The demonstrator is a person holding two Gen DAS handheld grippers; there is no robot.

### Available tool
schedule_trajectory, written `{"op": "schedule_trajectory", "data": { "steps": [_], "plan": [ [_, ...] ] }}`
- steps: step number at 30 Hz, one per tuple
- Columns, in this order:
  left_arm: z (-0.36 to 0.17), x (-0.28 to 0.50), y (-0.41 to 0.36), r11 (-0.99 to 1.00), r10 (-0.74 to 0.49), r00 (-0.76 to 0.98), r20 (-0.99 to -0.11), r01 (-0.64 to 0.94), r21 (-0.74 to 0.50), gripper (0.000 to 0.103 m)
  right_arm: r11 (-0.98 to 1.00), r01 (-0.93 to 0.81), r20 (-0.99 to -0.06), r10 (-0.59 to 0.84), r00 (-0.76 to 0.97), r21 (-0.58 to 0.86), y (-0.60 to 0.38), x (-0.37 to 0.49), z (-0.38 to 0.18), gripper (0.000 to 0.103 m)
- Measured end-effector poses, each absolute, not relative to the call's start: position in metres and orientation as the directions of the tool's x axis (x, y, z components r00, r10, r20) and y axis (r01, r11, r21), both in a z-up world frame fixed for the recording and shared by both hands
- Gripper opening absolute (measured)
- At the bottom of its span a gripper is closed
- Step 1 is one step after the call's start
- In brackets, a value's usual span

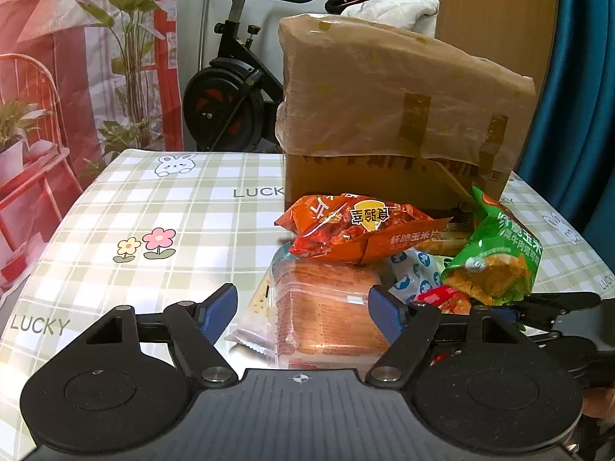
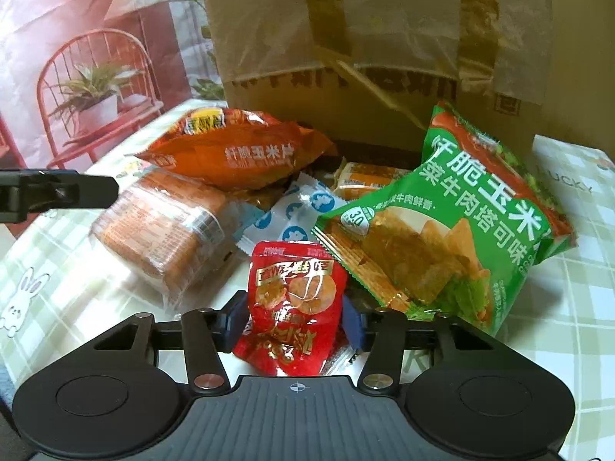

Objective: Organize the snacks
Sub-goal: 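Grasp the red spicy packet with the right gripper while the left grasps the orange corn-chip bag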

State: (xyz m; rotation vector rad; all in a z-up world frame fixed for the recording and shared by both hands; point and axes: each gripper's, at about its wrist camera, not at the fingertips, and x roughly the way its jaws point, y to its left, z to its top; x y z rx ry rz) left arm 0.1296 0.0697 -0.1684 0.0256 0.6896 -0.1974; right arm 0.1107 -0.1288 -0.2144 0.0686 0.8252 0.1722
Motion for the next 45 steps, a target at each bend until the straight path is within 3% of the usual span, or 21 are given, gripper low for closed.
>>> {"op": "schedule_trajectory", "data": {
  "steps": [13, 20, 26, 35, 45],
  "plan": [
    [-0.139, 0.14, 0.072, 0.982, -0.189, 0.795, -0.576, 0.163, -0.097, 0.077, 0.979, -0.159, -0.475, 0.202, 0.857, 0.128, -0.17, 0.095, -0.126, 0.045],
    [-0.13, 0.152, 0.057, 0.979, -0.194, 0.806, -0.559, 0.195, -0.059, 0.077, 0.989, -0.112, -0.402, 0.143, 0.904, 0.101, -0.202, 0.107, -0.101, 0.046],
    [-0.131, 0.186, 0.046, 0.974, -0.223, 0.782, -0.582, 0.21, -0.09, 0.078, 0.99, -0.08, -0.411, 0.12, 0.904, 0.113, -0.22, 0.113, -0.109, 0.046],
    [-0.164, 0.245, 0.047, 0.97, -0.244, 0.681, -0.69, 0.163, -0.183, 0.078, 0.986, -0.067, -0.436, 0.127, 0.891, 0.15, -0.229, 0.112, -0.13, 0.046],
    [-0.19, 0.243, 0.04, 0.962, -0.262, 0.606, -0.751, 0.223, -0.156, 0.087, 0.979, -0.03, -0.457, 0.122, 0.881, 0.203, -0.245, 0.111, -0.147, 0.046]
  ]
}}
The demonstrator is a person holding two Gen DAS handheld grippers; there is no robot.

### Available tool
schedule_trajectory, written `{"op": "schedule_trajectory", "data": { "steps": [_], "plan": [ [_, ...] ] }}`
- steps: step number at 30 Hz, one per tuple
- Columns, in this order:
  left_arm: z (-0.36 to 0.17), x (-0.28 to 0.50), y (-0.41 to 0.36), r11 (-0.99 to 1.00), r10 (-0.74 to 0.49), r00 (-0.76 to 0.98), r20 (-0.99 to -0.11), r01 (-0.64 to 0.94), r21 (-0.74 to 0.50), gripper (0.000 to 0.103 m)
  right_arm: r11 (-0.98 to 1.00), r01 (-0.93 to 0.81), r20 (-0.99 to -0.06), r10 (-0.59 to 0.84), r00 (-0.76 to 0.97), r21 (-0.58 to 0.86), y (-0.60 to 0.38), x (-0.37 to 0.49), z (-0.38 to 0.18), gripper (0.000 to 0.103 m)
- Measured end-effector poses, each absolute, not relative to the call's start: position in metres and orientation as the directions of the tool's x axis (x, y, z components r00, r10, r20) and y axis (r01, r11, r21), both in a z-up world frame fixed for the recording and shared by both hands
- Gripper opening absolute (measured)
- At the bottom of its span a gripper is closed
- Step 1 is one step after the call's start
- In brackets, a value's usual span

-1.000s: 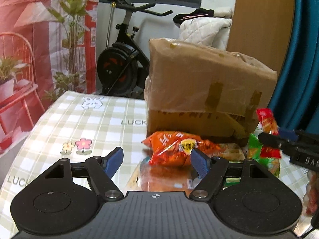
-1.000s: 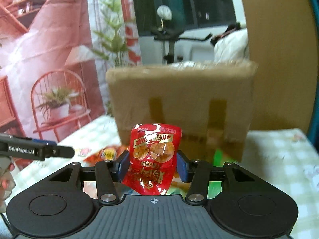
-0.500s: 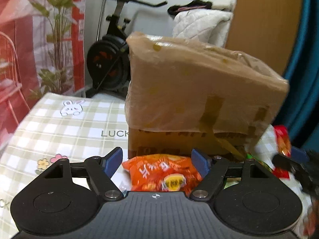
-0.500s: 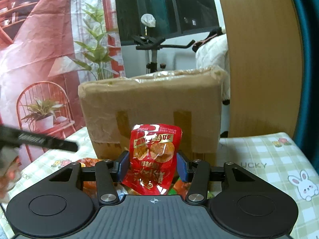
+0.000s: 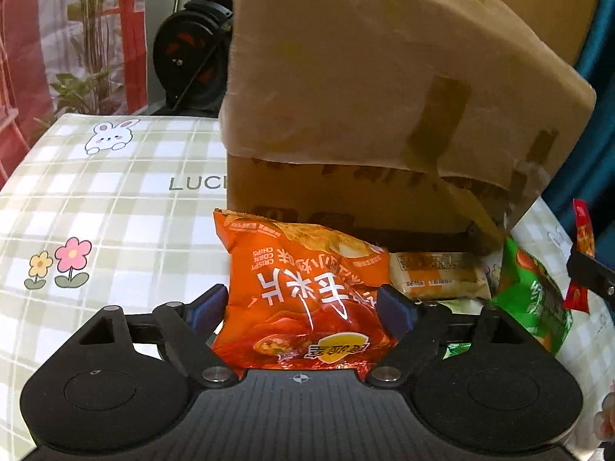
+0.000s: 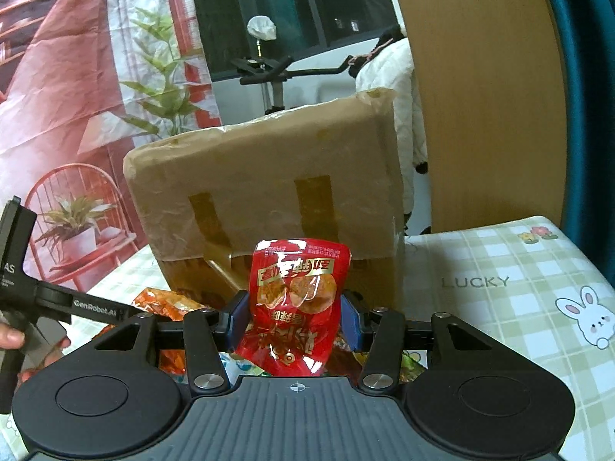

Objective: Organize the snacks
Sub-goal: 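Grasp the red spicy packet with the right gripper while the left grasps the orange corn-chip bag, then carry both packets over the box and open both grippers to drop them inside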

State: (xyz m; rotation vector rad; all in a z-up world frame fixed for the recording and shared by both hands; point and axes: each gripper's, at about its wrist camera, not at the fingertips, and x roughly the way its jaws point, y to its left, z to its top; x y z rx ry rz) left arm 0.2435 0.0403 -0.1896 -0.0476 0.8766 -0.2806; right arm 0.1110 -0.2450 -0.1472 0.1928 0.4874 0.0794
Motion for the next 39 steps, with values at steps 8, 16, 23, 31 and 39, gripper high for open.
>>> {"op": "schedule_trajectory", "data": {
  "steps": [8, 16, 23, 31, 39],
  "plan": [
    [-0.19, 0.244, 0.041, 0.965, -0.253, 0.626, -0.738, 0.216, -0.147, 0.066, 0.978, -0.023, -0.467, 0.12, 0.876, 0.207, -0.245, 0.108, -0.148, 0.046],
    [-0.153, 0.219, 0.044, 0.963, -0.257, 0.709, -0.657, 0.244, -0.113, 0.053, 0.982, -0.033, -0.451, 0.114, 0.885, 0.184, -0.242, 0.103, -0.135, 0.046],
    [-0.113, 0.188, 0.043, 0.96, -0.269, 0.783, -0.561, 0.265, -0.09, 0.053, 0.986, -0.046, -0.41, 0.109, 0.905, 0.161, -0.241, 0.095, -0.114, 0.046],
    [-0.046, 0.166, 0.041, 0.959, -0.284, 0.878, -0.385, 0.269, -0.094, 0.053, 0.984, -0.071, -0.316, 0.12, 0.941, 0.163, -0.25, 0.103, -0.064, 0.046],
    [0.015, 0.196, 0.012, 0.956, -0.28, 0.927, -0.248, 0.293, 0.017, 0.053, 0.989, -0.1, -0.225, 0.122, 0.967, 0.11, -0.261, 0.151, -0.008, 0.046]
  ]
}}
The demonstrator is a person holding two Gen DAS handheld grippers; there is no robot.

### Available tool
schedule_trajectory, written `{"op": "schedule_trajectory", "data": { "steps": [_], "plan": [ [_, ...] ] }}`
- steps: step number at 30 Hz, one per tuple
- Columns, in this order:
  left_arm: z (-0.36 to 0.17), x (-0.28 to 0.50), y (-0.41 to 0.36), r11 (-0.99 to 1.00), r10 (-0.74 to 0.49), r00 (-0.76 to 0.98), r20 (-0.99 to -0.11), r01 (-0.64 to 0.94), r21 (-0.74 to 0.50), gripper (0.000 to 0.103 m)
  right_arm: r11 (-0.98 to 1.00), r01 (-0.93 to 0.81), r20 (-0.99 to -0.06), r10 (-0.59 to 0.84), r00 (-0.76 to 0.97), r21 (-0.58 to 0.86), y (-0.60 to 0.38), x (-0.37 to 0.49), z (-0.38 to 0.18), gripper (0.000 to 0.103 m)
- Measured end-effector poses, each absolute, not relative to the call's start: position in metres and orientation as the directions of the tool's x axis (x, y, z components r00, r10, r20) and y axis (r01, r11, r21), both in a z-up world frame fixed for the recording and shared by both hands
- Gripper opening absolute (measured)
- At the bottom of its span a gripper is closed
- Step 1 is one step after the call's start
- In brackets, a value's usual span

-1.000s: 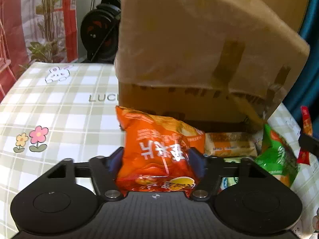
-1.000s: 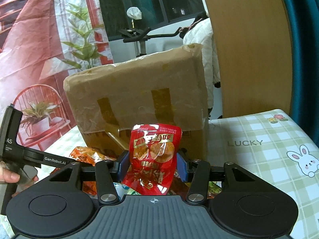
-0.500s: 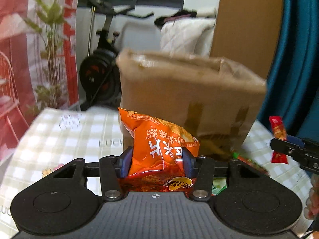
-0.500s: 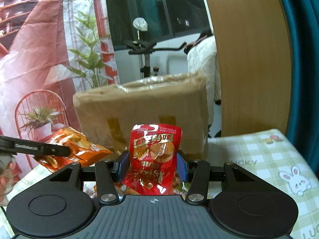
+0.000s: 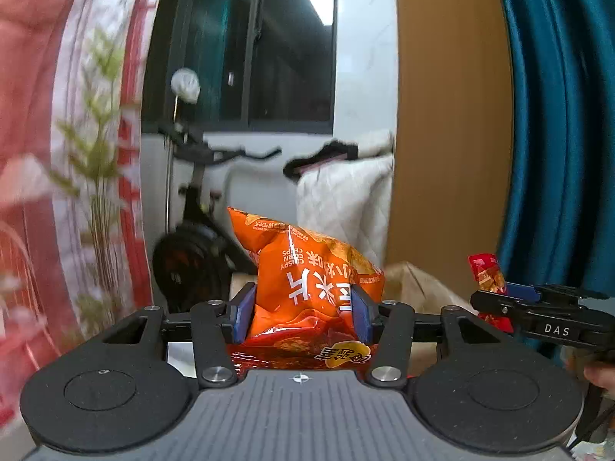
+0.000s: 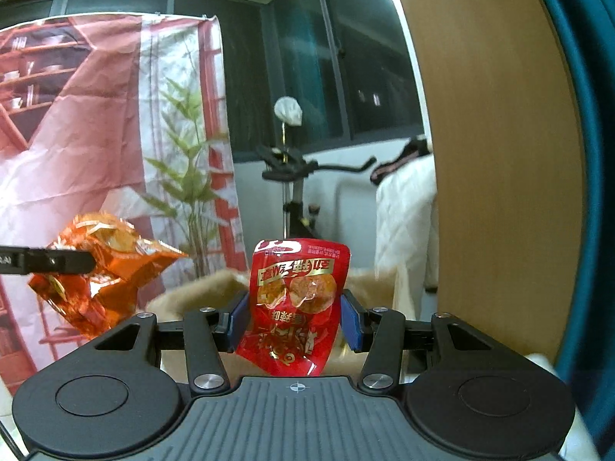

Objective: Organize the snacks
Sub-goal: 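Carry both packets over the box and open both grippers to drop them inside, then move both grippers back to the snack pile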

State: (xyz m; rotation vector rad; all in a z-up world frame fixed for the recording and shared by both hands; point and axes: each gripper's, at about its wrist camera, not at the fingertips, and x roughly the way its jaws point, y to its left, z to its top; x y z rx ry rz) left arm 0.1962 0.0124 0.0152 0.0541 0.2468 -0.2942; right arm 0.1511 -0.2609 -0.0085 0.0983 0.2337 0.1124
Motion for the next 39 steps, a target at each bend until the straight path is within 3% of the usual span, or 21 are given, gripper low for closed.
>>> {"op": "schedule_trajectory", "data": {
  "steps": [8, 23, 25, 26, 29, 39],
  "plan": [
    [0.032, 0.264, -0.009, 0.966, -0.236, 0.943, -0.235, 0.254, 0.051, 0.053, 0.993, -0.093, -0.228, 0.108, 0.968, 0.075, -0.27, 0.228, 0.013, 0.046],
    [-0.015, 0.336, -0.019, 0.965, -0.191, 0.906, -0.378, 0.243, 0.095, 0.057, 0.996, -0.078, -0.346, 0.086, 0.934, 0.037, -0.268, 0.294, -0.028, 0.049],
    [-0.018, 0.336, -0.015, 0.965, -0.198, 0.898, -0.393, 0.248, 0.08, 0.059, 0.997, -0.068, -0.355, 0.078, 0.932, 0.042, -0.267, 0.295, -0.031, 0.051],
    [-0.019, 0.335, -0.012, 0.966, -0.194, 0.899, -0.393, 0.246, 0.085, 0.065, 0.997, -0.064, -0.359, 0.078, 0.93, 0.049, -0.267, 0.294, -0.032, 0.052],
    [-0.019, 0.331, -0.008, 0.968, -0.172, 0.904, -0.391, 0.229, 0.103, 0.081, 0.996, -0.064, -0.36, 0.082, 0.929, 0.063, -0.268, 0.292, -0.032, 0.067],
    [-0.012, 0.276, 0.015, 0.971, -0.165, 0.892, -0.421, 0.221, 0.087, 0.084, 0.992, -0.08, -0.346, 0.109, 0.932, 0.096, -0.272, 0.252, -0.018, 0.082]
  ]
}}
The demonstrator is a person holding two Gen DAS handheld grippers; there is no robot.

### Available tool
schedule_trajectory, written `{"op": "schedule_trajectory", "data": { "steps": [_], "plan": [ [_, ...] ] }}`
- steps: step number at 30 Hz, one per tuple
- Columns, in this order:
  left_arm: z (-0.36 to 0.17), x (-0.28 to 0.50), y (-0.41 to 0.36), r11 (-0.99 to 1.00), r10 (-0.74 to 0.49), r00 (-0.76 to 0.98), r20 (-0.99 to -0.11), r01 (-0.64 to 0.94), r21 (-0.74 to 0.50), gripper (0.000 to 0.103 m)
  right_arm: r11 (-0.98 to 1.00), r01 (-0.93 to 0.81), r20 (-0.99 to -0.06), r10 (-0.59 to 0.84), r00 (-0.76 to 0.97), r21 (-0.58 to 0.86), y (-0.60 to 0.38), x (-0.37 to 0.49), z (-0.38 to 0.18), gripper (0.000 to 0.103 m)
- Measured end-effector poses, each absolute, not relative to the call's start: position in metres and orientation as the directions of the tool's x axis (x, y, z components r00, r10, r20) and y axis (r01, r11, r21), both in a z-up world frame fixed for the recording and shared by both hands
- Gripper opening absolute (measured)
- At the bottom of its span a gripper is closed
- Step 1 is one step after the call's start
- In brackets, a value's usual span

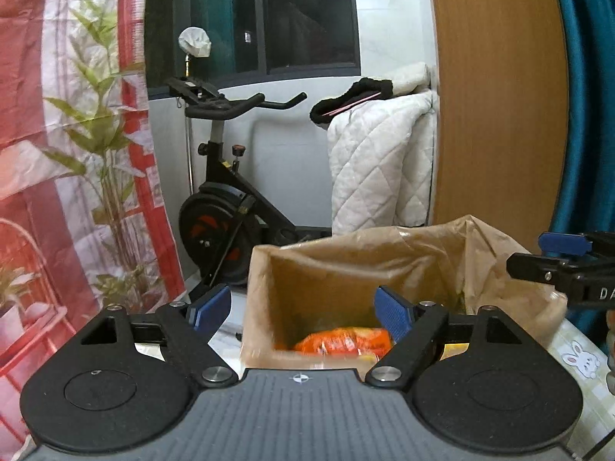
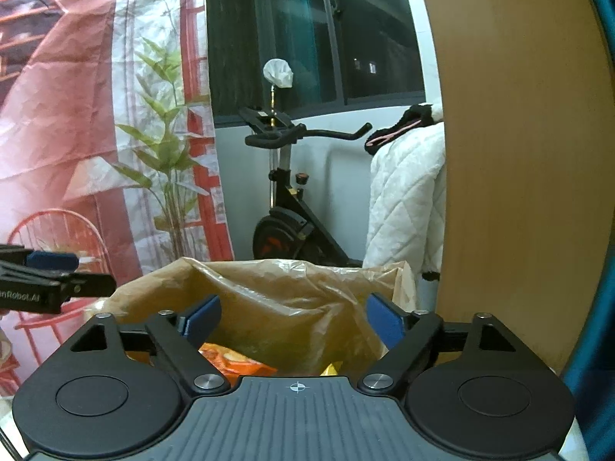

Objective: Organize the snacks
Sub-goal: 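Move both grippers back to the snack pile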

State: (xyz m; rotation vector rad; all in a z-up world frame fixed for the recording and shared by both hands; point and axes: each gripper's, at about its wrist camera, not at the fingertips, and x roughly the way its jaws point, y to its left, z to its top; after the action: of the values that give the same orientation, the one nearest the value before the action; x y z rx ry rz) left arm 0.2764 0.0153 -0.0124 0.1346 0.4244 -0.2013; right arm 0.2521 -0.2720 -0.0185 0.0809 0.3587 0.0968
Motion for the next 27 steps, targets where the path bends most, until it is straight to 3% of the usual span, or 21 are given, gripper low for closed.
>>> {"op": "schedule_trajectory", "data": {
  "steps": [16, 22, 27],
  "plan": [
    [-0.04, 0.172, 0.061, 0.987, -0.153, 0.881, -0.448, 0.158, -0.025, 0.084, 0.971, -0.043, -0.382, 0.133, 0.915, 0.235, -0.269, 0.144, -0.057, 0.082],
    [-0.059, 0.152, 0.061, 0.992, -0.12, 0.876, -0.467, 0.129, -0.013, 0.084, 0.959, -0.023, -0.399, 0.139, 0.906, 0.282, -0.26, 0.119, -0.083, 0.081],
    [-0.08, 0.146, 0.057, 0.995, -0.095, 0.861, -0.499, 0.098, -0.02, 0.084, 0.961, 0.027, -0.461, 0.107, 0.881, 0.276, -0.253, 0.109, -0.112, 0.078]
  ]
}}
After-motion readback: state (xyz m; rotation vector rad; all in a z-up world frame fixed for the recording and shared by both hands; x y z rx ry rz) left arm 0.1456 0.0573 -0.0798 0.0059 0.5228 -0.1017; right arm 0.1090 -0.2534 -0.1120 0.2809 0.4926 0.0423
